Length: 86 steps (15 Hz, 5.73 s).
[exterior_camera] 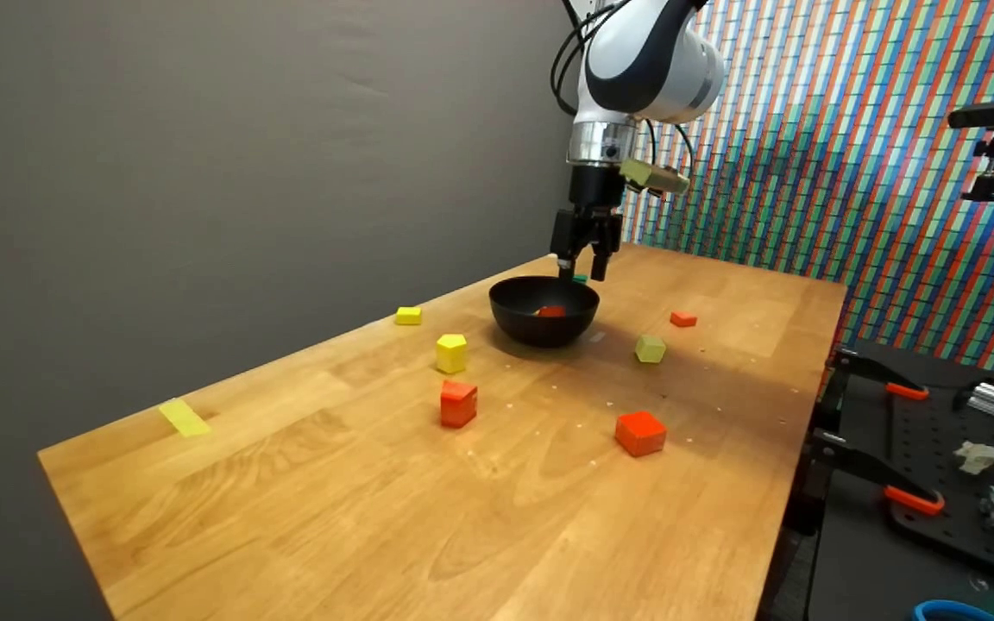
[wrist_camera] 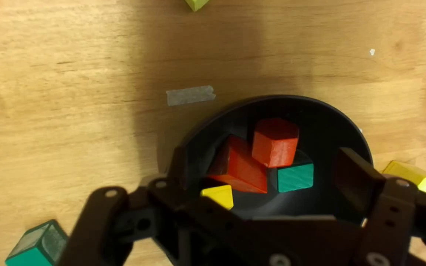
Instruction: Remove the cubes from the bowl
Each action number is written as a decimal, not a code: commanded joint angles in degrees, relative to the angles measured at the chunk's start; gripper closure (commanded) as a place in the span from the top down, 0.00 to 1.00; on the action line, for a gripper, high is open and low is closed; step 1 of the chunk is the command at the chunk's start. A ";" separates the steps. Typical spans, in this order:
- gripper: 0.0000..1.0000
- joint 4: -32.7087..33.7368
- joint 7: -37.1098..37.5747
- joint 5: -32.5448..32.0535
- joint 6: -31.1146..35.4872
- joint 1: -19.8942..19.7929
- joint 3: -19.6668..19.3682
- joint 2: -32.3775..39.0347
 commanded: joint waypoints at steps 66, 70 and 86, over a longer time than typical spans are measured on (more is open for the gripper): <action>1.00 -10.30 6.00 -1.95 18.29 0.30 -1.83 -9.72; 1.00 -1.84 -5.41 5.19 16.45 -1.41 4.64 -1.74; 0.89 13.50 -8.72 0.26 5.46 -2.53 6.39 15.45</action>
